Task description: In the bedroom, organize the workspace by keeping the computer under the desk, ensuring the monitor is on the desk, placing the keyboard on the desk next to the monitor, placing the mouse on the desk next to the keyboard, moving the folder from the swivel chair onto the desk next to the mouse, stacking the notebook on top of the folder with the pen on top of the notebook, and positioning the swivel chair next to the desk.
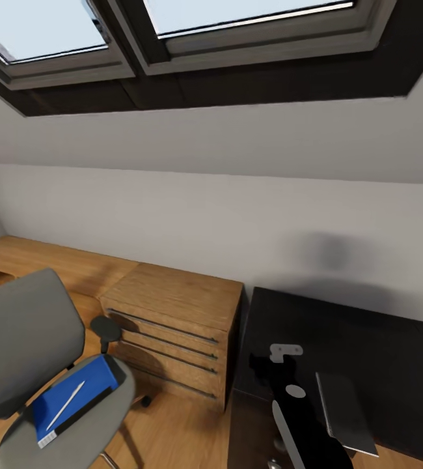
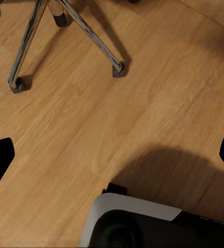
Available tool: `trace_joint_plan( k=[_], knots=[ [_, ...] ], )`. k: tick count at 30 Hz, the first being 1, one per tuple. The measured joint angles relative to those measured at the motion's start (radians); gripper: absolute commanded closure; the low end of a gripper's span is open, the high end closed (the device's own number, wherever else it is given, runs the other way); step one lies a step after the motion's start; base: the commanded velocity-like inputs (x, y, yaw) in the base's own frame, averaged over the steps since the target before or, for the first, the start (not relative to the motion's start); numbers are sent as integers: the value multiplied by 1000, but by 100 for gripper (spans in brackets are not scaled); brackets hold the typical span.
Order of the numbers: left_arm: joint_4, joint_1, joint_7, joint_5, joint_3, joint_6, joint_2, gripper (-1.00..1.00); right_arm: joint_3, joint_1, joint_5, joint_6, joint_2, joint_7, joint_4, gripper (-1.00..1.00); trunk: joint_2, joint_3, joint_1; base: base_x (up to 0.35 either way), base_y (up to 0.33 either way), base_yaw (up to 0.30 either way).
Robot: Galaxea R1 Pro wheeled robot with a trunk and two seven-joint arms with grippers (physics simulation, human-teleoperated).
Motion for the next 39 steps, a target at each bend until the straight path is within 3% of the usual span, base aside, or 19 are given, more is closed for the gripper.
trace_joint_plan(
  k=[20,26,39],
  knots=[
    [0,0,-7,0,-1,13,-2,-100,-18,-25,-1,206,0,0,20,-100,0,0,0,20,0,0],
    [1,0,-7,1,0,14,-2,-100,-39,-94,-2,211,-2,-17,139,-100,0,0,0,8,0,0],
    [1,0,-11,1,-1,14,-3,-100,-44,-109,-2,182,-4,-16,165,-100,0,0,0,167,0,0]
  ],
)
